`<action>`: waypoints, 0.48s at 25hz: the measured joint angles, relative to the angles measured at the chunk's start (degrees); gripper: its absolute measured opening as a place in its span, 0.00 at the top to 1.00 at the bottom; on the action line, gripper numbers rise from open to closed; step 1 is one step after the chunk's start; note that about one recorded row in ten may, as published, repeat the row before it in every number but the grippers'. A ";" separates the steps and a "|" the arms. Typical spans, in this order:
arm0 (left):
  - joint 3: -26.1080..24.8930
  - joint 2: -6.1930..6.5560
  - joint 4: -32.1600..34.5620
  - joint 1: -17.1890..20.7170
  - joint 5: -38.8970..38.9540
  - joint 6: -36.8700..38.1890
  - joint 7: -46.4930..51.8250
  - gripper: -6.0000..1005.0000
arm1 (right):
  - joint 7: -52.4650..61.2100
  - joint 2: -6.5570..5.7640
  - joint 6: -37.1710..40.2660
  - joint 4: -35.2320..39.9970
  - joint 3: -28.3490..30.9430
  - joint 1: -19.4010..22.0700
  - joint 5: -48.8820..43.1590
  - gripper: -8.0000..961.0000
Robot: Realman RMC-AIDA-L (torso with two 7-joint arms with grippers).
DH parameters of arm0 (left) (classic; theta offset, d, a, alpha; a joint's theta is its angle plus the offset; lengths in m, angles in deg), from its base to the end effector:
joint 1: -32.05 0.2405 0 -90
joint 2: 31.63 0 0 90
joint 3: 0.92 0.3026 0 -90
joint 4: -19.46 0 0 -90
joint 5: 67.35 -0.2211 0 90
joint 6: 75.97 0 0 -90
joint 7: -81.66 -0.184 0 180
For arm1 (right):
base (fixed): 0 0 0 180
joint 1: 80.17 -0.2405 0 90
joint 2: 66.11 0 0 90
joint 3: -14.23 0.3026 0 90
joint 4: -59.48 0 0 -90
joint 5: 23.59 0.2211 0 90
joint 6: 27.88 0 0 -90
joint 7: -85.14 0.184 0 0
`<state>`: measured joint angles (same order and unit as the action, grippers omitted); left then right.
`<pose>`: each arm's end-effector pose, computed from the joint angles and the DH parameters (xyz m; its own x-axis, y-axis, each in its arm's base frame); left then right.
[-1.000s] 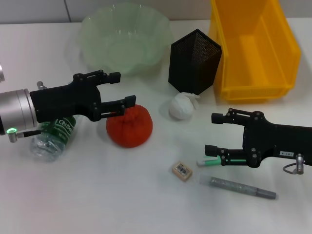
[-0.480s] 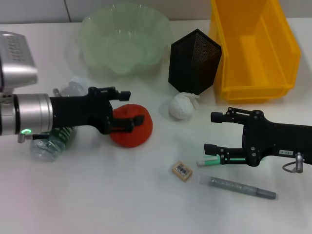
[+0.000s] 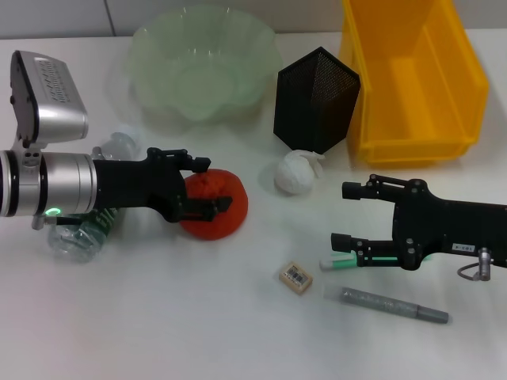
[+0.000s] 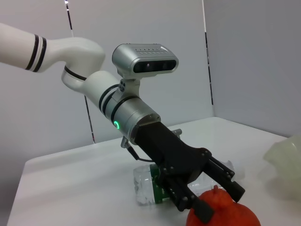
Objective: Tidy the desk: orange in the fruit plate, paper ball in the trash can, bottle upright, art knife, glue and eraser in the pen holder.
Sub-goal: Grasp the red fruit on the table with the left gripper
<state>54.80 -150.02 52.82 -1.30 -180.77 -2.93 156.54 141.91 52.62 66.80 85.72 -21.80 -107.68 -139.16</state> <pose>-0.2949 0.3947 -0.1023 0.9213 0.2707 0.2792 0.3388 -0.9111 -0.2346 0.3045 0.3228 -0.0817 0.8143 -0.1685 -0.5555 -0.2930 -0.9454 -0.1427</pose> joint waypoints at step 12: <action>0.18 0.07 0.46 -0.05 -1.05 0.35 0.05 0.37 | 0.00 0.10 -0.04 -0.05 0.00 -0.04 -0.01 0.16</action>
<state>54.98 -149.95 53.28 -1.35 -181.82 -2.58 156.59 141.92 52.72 66.77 85.67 -21.80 -107.72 -139.17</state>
